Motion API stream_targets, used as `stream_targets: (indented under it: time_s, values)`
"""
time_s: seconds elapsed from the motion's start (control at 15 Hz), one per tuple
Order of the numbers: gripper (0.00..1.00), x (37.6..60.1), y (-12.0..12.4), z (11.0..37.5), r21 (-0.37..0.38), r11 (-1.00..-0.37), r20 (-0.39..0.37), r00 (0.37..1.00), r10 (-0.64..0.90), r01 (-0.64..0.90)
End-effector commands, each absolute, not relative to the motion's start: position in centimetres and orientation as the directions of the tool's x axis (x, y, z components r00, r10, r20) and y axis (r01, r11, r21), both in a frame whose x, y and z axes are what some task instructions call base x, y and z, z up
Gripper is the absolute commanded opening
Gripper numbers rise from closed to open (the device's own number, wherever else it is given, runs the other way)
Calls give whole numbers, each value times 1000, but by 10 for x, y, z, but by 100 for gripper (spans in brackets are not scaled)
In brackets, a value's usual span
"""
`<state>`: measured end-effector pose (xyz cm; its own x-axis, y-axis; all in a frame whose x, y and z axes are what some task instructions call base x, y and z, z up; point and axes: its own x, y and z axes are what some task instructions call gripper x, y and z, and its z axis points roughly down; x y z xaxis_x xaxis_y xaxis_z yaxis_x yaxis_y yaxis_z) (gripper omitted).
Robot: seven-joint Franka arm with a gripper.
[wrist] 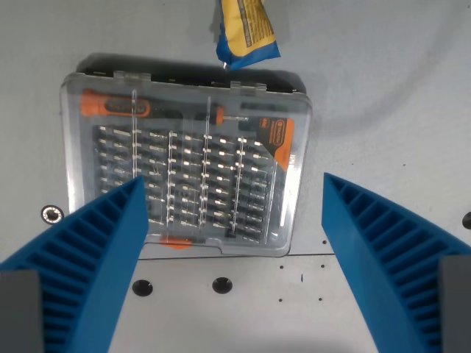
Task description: Move above the blue bag
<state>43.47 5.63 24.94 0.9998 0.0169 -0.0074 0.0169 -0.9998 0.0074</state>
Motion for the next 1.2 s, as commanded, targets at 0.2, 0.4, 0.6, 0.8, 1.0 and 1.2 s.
stream_targets:
  time_s: [0.2, 0.4, 0.6, 0.8, 1.0, 1.2]
  values:
    - [100, 435, 56, 251, 7, -1000, -3, 1000, 17, 17]
    - [100, 435, 56, 251, 8, -1000, -3, 1000, 17, 17]
    - [100, 437, 56, 250, 9, -1000, -3, 1000, 20, 20]
    - [100, 440, 56, 247, 12, -1000, -1, 1000, 25, 25]
    - [100, 446, 56, 242, 18, -999, -4, 999, 34, 34]
    - [100, 454, 56, 236, 27, -999, -16, 999, 44, 45]
